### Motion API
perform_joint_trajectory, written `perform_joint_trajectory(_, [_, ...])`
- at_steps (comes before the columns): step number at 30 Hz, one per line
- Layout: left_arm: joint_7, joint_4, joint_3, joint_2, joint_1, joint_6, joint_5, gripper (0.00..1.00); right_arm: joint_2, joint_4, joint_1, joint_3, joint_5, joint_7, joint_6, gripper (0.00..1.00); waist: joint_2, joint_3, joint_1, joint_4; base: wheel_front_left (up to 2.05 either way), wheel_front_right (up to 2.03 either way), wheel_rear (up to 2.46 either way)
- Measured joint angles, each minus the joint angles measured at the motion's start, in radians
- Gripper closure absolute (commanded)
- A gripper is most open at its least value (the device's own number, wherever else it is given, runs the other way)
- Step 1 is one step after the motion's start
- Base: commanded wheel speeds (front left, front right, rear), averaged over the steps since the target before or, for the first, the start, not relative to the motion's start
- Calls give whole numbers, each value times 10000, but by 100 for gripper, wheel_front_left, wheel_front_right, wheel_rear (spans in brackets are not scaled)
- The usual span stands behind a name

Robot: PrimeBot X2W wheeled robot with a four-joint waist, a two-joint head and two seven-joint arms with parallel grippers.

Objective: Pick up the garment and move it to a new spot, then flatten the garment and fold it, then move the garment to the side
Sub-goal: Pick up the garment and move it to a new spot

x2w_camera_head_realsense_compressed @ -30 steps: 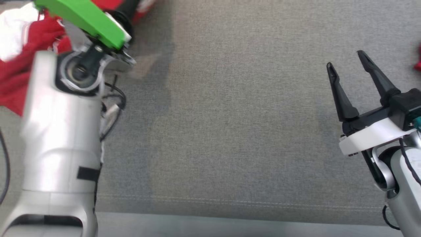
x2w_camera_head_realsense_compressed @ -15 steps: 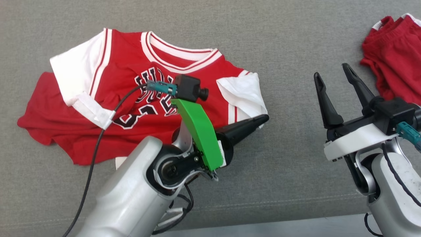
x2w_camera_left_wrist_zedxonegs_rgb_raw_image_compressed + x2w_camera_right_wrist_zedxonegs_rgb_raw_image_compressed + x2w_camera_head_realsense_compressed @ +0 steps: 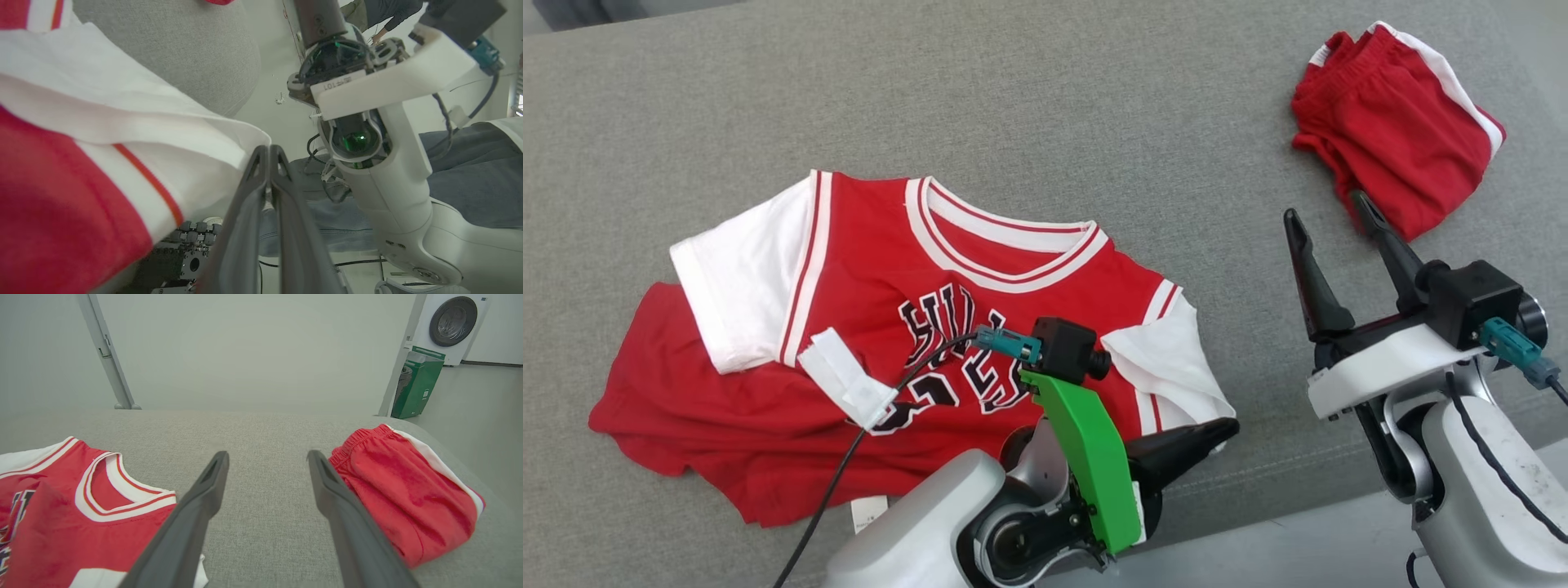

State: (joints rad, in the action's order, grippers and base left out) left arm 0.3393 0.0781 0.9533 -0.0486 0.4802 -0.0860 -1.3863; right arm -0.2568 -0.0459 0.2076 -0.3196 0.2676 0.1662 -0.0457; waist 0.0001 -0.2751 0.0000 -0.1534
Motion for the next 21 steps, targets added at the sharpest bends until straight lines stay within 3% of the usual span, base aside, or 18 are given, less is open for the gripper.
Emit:
perform_joint_trajectory(2, [-167,198,65,-2,-37,123,213,16,61,-56,-142,2,236,-31,8,0,0,1,0,-72,0,0,0])
perform_joint_trajectory(3, [-242,313,121,0,-70,163,337,0,75,-105,-216,6,320,-58,17,0,0,1,0,-71,0,0,0])
perform_joint_trajectory(13, [-1081,685,174,-15,-672,512,324,0,84,-520,-804,56,957,-577,230,0,0,190,0,329,0,0,0])
perform_joint_trajectory(21, [-2146,502,-541,-13,-884,640,226,0,121,-740,-1260,-69,1419,-1112,458,0,0,443,0,809,0,0,0])
